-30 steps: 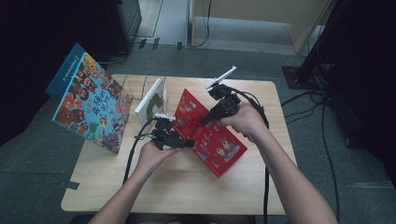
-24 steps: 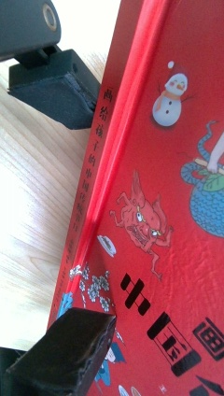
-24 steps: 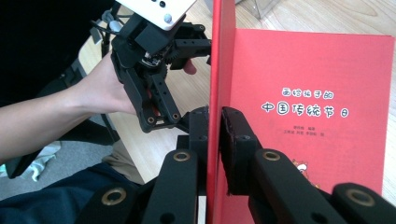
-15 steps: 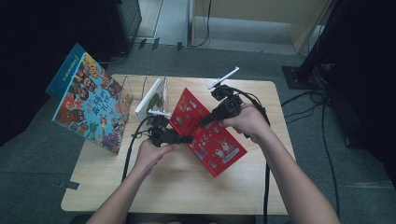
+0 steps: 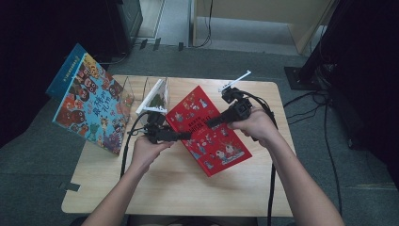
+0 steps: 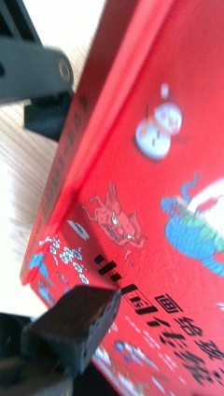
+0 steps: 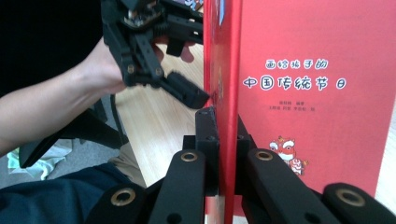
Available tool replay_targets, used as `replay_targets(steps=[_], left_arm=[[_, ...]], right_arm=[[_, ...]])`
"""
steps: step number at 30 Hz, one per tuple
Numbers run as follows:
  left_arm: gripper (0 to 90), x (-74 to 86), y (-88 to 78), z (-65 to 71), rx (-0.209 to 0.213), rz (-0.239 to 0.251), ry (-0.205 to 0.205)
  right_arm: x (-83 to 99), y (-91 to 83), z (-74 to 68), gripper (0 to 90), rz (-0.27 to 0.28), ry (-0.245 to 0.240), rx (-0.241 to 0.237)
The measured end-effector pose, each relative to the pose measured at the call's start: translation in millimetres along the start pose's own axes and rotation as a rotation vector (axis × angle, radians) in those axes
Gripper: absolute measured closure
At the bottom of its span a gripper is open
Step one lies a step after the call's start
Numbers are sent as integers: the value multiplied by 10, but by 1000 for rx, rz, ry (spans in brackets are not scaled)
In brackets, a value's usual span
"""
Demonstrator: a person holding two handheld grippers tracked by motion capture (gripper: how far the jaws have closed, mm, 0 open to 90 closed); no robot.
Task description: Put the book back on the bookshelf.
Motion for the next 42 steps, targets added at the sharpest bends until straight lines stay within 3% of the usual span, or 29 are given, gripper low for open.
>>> replay_targets(steps=[8,9,16,19,21,26,28,30,35,39,40,41,42], left_arm=[[403,-22,-74,-3,24,14,3],[413,-37,-100,0,30,17,8],[416,-94,-162,13,15,29,35],[382,-117,-155,11,2,27,41],[351,-108,-126,-3,-5,8,31],[300,-106,-107,-11,-2,20,34],[235,-130,-91,2,28,36,19],[112,-139,-62,15,66,13,-6],[105,-139,-84,21,69,23,-1],[166,-194,-188,32,64,78,11],[221,-194,-188,32,64,78,11],[301,-246,-303,40,109,136,-6],[367,-246,-303,40,109,136,-6]], right_arm=[[62,-18,59,887,38,-16,-46],[67,-30,63,888,52,-36,-52],[52,-54,29,888,85,-69,-58],[49,-72,21,887,97,-48,-84],[58,-71,25,886,90,-42,-81],[63,-56,16,882,84,-51,-75],[64,-52,6,882,78,-53,-81],[70,-11,-28,885,58,-61,-86],[73,20,-40,884,55,-60,-107],[56,31,-31,887,61,-68,-118],[56,31,-31,887,61,-68,-118],[59,27,-20,888,65,-77,-129],[62,22,-13,888,71,-79,-140]])
Point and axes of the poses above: each handheld gripper's, and its own axes: y roughly forward along the jaws, x roughly out of its underside, z roughly to its right, the point moved 8 cm from there along y, roughly forward along the jaws, and after that the axes turned 6 degrees about -x, right-handed, at the moved point
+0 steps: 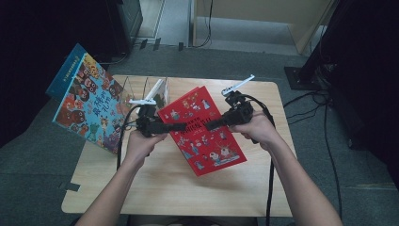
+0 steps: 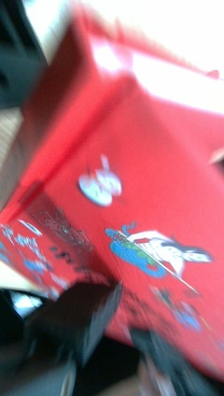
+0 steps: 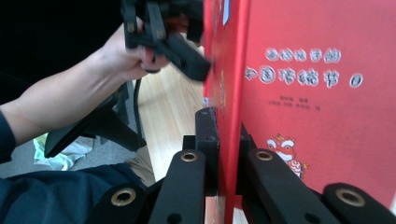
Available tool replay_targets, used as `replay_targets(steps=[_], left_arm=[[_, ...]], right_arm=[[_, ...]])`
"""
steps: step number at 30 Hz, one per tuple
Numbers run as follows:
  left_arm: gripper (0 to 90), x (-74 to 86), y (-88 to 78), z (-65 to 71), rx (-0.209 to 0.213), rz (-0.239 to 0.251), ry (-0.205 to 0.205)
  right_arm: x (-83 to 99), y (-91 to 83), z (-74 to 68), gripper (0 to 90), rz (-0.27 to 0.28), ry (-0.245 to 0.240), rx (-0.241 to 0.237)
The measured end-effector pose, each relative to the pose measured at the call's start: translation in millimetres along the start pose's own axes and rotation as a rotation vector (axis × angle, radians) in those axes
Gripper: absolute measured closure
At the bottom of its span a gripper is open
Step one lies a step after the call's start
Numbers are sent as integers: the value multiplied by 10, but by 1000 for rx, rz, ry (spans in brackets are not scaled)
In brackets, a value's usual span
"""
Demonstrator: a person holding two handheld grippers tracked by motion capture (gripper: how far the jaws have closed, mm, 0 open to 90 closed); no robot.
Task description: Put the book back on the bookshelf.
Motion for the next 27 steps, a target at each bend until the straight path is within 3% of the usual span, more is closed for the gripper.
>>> replay_targets(steps=[1,3,4,7,9,12,14,15,21,27], left_arm=[[437,-61,-99,33,80,41,-19],[526,-103,-157,62,114,55,1],[554,-121,-178,70,114,53,11],[635,-152,-212,98,105,32,54],[670,-162,-231,120,112,15,72],[758,-164,-248,171,114,-13,114],[775,-169,-242,193,113,-15,109],[775,-179,-237,204,95,-24,138],[777,-241,-276,291,74,-28,171],[782,-280,-313,342,72,-13,167]], right_arm=[[-2,-7,-4,887,9,-11,-11],[-8,-16,-2,885,9,-41,-22],[-13,-17,2,869,9,-51,-22],[-4,15,76,794,-9,-75,49],[26,39,119,773,-28,-70,49],[34,20,229,667,-1,-58,84],[50,21,251,662,-3,-51,76],[63,24,279,650,10,-58,77],[57,-12,270,624,42,-104,89],[82,-66,268,600,56,-123,115]])
Point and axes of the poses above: each handheld gripper's, and its own axes: y roughly forward along the jaws, x roughly out of its underside, z roughly to its right, the point moved 8 cm from there along y, roughly forward along the jaws, and after that the axes turned 6 degrees about -x, right-handed, at the moved point
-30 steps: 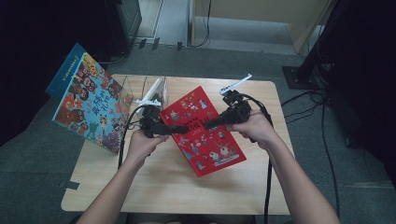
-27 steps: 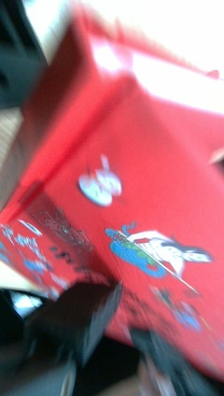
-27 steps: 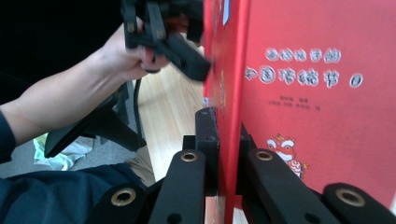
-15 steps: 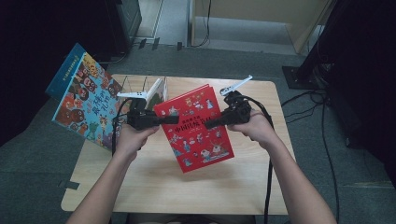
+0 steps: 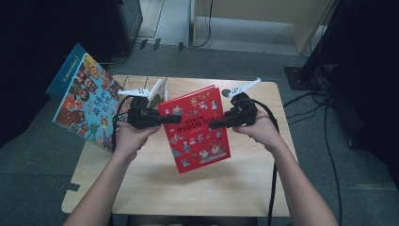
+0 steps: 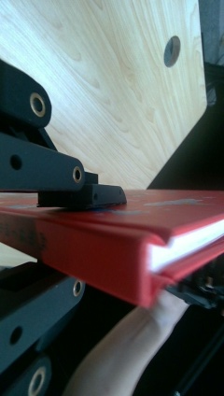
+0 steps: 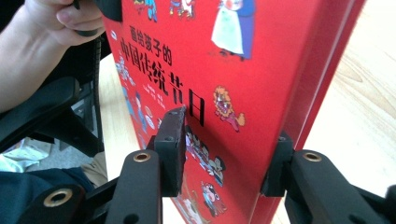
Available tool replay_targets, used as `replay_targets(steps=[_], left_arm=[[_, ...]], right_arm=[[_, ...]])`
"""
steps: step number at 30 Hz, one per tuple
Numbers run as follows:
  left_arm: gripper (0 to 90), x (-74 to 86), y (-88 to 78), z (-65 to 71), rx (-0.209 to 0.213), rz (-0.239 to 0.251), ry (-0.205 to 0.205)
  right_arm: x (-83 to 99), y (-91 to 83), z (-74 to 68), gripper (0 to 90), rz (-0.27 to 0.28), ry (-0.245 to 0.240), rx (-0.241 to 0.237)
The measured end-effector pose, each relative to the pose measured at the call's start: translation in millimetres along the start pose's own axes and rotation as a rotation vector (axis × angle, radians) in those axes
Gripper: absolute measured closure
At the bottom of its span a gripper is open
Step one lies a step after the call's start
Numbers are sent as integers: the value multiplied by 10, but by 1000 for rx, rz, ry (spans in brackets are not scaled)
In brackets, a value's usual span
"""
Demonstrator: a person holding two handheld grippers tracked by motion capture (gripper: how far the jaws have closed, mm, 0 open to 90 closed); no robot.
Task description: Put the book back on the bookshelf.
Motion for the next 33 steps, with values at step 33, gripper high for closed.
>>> replay_targets(steps=[33], left_arm=[[799,-111,67,-6,-157,-97,68]], right_arm=[[38,60,202,543,25,80,193]])
Point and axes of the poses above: each handheld gripper's, and its own axes: y roughly forward along the jaws, x roughly out of its underside, z roughly to its right, the point moved 8 cm from there along y, roughly forward along the jaws, and after that the axes turned 6 degrees about -x, right-handed, at the moved point
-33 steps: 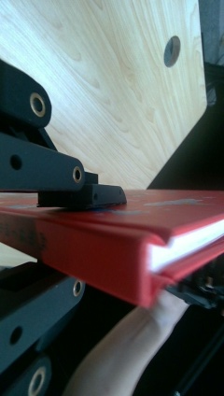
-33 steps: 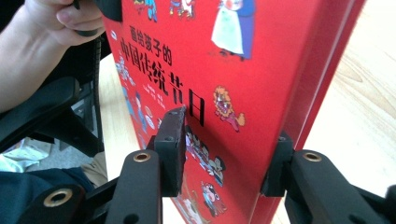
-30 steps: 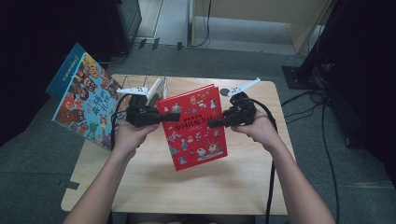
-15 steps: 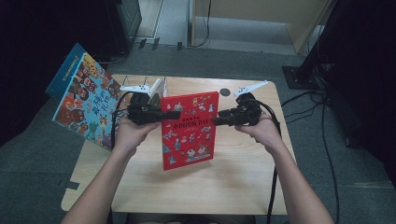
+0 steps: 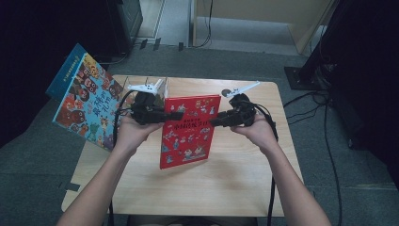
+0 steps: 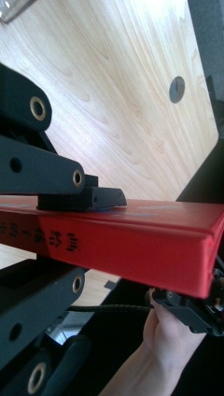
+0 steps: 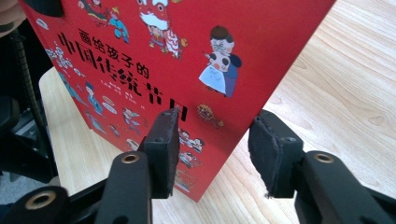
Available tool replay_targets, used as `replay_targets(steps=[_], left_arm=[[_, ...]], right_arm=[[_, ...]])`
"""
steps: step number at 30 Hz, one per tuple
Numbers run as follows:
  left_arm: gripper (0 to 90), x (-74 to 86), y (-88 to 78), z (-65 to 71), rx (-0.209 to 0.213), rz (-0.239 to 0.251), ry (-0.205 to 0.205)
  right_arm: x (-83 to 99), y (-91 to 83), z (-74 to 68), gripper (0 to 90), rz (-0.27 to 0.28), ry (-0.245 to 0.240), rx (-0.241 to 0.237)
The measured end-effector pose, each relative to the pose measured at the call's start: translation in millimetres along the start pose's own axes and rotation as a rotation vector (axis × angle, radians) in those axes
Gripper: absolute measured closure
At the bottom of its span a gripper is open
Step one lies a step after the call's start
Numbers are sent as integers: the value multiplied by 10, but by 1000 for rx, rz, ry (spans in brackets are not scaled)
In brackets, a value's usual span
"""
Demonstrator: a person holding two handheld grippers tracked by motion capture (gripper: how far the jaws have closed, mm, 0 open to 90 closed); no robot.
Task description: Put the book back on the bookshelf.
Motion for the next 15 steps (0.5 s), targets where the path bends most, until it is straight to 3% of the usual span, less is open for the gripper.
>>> replay_targets(steps=[6,8,15], left_arm=[[794,-23,-8,14,-18,-26,19],[789,-14,7,20,-27,-55,27],[777,24,70,36,-52,-96,58]], right_arm=[[-22,-2,9,560,17,22,-6],[-23,1,11,560,18,26,-1],[-44,16,-12,573,26,1,0]])
Point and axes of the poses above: each handheld gripper's, and its own axes: y roughly forward along the jaws, x roughly out of its underside, z roughly to its right, the point moved 8 cm from there along y, roughly forward along the jaws, and after that the axes turned 6 degrees about -x, right-handed, at the moved point
